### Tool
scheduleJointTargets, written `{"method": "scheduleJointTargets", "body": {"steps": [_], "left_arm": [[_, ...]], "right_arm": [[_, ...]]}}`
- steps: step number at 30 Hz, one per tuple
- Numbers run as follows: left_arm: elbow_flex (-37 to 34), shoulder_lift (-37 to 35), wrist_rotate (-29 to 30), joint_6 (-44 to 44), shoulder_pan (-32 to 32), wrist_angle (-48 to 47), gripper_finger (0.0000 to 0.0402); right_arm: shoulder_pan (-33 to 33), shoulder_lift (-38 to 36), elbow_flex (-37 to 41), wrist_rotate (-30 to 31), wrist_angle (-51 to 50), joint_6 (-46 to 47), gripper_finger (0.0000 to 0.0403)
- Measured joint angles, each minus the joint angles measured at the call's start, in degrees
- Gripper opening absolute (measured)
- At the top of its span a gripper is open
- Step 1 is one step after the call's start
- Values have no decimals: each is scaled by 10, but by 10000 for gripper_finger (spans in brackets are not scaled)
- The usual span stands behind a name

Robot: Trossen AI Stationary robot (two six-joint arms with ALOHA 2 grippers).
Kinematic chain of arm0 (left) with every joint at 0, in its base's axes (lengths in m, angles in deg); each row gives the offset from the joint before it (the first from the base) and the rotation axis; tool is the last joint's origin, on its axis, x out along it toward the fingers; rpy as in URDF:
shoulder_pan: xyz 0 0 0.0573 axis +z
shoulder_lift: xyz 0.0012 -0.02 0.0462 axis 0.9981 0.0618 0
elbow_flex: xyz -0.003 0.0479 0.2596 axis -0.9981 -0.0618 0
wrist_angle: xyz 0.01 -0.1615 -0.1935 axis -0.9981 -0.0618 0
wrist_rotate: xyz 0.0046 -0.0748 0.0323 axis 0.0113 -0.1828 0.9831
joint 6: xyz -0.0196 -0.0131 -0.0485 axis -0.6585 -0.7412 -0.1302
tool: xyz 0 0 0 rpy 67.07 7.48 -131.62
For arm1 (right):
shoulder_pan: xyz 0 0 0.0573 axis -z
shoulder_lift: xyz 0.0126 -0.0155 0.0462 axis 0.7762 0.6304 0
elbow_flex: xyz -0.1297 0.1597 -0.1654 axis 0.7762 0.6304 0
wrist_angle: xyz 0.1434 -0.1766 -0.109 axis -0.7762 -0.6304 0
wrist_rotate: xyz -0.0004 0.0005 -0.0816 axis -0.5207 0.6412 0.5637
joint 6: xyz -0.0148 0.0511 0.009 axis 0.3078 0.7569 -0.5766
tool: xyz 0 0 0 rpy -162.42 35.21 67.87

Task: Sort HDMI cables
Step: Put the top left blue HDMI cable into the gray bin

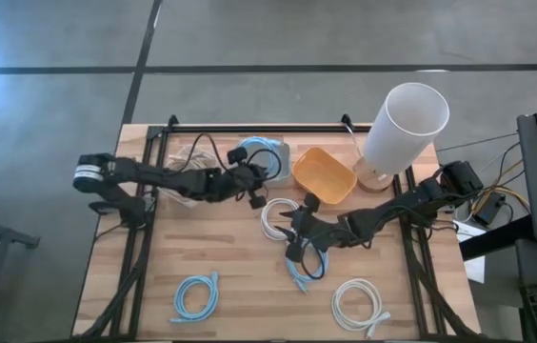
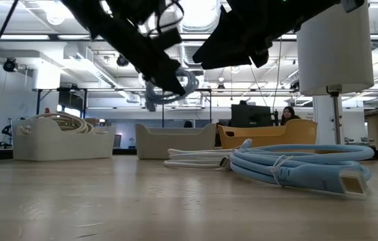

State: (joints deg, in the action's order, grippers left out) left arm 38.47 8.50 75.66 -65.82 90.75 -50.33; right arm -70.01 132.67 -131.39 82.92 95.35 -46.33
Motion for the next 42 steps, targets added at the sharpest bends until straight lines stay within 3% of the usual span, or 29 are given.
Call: {"method": "scheduleJointTargets", "body": {"steps": [10,19,35,42], "left_arm": [[0,85,0,11,76,50,30],[0,167,-1,118,96,133,30],[17,176,32,120,109,133,113],[31,163,32,108,98,125,123]], "right_arm": [[0,0,0,-2,-8,0,185],[0,0,0,-2,-14,-2,185],[0,0,0,-2,-27,0,185],[0,0,0,-2,-30,-1,185]]}}
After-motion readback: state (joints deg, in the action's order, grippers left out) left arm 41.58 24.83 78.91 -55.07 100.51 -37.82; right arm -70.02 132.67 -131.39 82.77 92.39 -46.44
